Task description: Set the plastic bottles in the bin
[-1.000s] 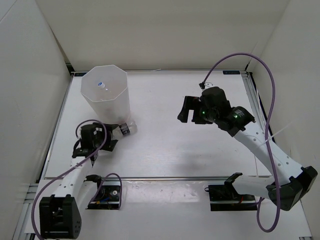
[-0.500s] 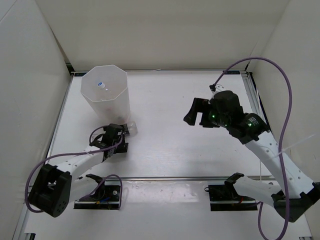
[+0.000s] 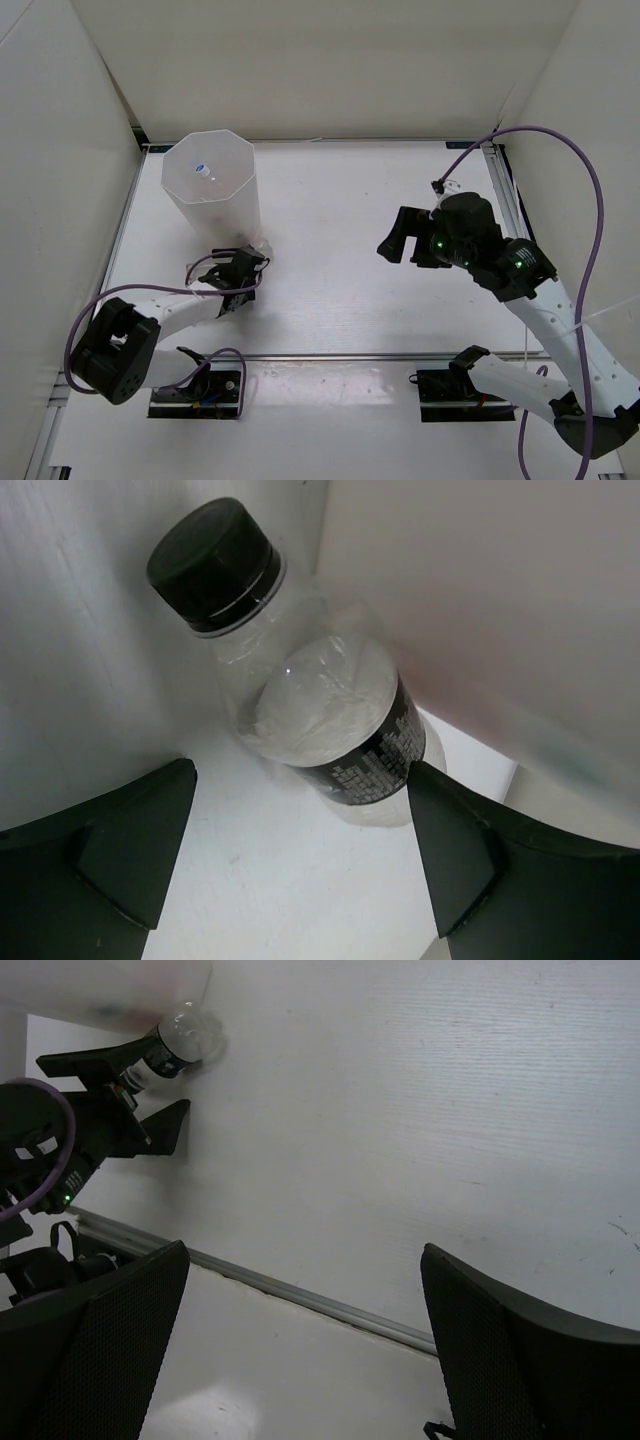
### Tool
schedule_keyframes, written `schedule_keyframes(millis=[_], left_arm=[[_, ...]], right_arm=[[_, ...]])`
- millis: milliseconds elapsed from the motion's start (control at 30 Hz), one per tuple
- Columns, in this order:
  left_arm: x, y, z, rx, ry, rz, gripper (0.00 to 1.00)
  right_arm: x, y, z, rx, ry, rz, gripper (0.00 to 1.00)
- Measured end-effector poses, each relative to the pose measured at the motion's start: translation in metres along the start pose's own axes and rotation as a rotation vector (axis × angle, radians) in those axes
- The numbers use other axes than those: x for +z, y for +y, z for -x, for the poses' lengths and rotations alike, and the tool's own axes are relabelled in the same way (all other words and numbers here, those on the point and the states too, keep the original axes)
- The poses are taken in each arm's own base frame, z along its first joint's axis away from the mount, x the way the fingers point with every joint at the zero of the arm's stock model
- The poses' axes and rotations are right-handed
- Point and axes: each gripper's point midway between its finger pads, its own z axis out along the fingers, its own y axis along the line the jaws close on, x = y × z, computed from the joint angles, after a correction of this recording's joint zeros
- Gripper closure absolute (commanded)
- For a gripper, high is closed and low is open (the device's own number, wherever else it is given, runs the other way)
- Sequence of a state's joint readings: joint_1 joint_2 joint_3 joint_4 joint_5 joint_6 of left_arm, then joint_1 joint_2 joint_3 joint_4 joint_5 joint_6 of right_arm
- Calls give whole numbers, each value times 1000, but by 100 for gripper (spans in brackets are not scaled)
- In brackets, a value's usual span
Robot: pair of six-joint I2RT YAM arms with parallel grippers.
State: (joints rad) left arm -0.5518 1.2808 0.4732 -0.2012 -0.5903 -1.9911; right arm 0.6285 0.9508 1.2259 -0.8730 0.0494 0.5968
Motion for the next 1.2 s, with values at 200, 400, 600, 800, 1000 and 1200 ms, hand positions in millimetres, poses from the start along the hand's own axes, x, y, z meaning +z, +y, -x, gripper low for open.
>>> schedule_keyframes(millis=[200,400,600,800,1000,1200], left_arm=[[-3,2,-2,49,-45,-33,8],[-10,1,-4,114,-100,-95,6],[-8,5,1,149,-156,-114,3],[-7,5,11,161,-211,-136,0],[-8,2,12,164,-227,-156,0],[-7,-3,8,86,-194,-219,0]], right_arm=[[3,-5,-8,8,26,-18,0],[11,-7,-14,16,58,-27,0],[22,-7,-19,8,104,-33,0],[24,-7,-21,-2,116,-33,0],[24,-7,-22,-2,111,-25,0],[24,-5,-22,-2,111,-11,0]])
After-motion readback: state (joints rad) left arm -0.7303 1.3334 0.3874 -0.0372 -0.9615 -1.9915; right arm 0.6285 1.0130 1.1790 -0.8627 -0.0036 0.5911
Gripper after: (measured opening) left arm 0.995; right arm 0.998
